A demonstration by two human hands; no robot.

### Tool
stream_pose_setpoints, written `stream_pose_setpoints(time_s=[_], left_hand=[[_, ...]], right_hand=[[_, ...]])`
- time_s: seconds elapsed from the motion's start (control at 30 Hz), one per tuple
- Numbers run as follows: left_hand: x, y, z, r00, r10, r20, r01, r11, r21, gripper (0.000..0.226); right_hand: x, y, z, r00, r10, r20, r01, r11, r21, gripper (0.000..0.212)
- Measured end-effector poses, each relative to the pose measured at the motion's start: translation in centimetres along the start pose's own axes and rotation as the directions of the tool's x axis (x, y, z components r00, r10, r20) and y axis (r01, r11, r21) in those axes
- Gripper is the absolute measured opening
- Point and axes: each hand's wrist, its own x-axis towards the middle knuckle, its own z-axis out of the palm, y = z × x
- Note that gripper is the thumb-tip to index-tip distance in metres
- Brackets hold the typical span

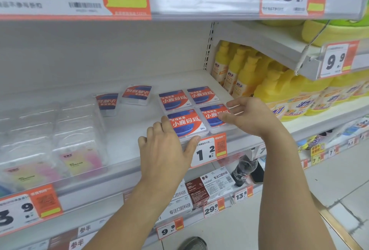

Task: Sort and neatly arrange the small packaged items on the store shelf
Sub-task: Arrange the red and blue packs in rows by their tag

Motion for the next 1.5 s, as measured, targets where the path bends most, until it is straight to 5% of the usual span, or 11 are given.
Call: stream_pose_setpoints(time_s=[0.47, 0.63, 1.07, 1.17, 1.23, 1.37, 1.5], left_hand=[[0.4, 0.1, -0.9, 0.996, -0.025, 0.083, 0.03, 0.998, -0.06, 0.083], [2.7, -0.1, -1.5, 0.998, 0.054, 0.032, -0.046, 0.975, -0.218, 0.068], [3.3, 0.2, -1.2, 0.992, 0.101, 0.078, -0.076, 0.958, -0.275, 0.054], [3.5, 0.2, -2.3, 0.993, 0.08, 0.091, -0.059, 0.975, -0.216, 0.054], [4.6, -0.4, -4.2, 0.996, 0.084, 0.035, -0.076, 0.98, -0.185, 0.05], [8.0, -3.2, -9.7, 0.996, 0.081, 0.049, -0.078, 0.996, -0.048, 0.024], [10.0, -6.6, -14.4, 0.993, 0.03, 0.112, -0.035, 0.998, 0.045, 0.023]], right_hand=[[0.3, -0.2, -0.2, 0.999, 0.002, 0.032, -0.002, 1.0, 0.004, 0.055], [1.2, -1.2, 1.6, 0.989, -0.146, -0.028, 0.148, 0.985, 0.085, 0.042], [1.8, -1.4, 2.1, 0.992, -0.11, 0.06, 0.109, 0.994, 0.022, 0.033], [1.7, -2.4, 2.3, 0.97, -0.207, -0.123, 0.196, 0.976, -0.098, 0.038], [2.2, -4.7, 3.0, 0.894, -0.365, -0.262, 0.337, 0.93, -0.146, 0.037], [5.1, -12.6, 6.8, 0.844, -0.527, 0.096, 0.536, 0.828, -0.168, 0.026], [8.7, -16.6, 12.6, 0.846, -0.396, 0.357, 0.512, 0.79, -0.336, 0.052]])
